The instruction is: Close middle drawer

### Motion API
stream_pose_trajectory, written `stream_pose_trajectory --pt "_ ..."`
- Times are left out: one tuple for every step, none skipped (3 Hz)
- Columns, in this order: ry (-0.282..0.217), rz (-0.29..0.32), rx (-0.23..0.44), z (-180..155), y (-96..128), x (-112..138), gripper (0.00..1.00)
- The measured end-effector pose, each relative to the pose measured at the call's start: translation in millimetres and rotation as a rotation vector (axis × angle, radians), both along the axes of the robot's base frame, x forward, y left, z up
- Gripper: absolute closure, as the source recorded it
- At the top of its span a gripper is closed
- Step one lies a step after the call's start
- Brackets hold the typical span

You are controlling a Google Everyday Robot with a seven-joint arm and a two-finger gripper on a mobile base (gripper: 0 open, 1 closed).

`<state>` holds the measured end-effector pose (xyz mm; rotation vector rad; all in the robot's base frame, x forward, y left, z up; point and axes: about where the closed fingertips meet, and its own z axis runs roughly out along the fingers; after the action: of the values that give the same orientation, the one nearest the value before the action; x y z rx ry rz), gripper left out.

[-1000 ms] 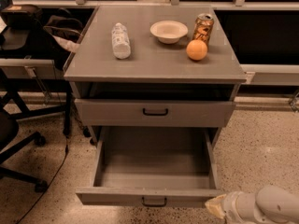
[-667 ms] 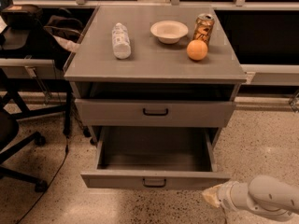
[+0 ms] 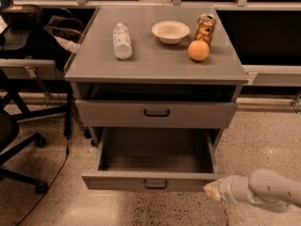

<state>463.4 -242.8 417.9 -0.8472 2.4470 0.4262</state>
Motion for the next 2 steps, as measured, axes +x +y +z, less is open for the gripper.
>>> stream_pose_trajectory --pt "-0.014 -0.012 -0.006 -0.5 -2.0 22.9 1.00" --pt "-0.073 -0.037 0.008 14.5 3.1 108.0 1.00"
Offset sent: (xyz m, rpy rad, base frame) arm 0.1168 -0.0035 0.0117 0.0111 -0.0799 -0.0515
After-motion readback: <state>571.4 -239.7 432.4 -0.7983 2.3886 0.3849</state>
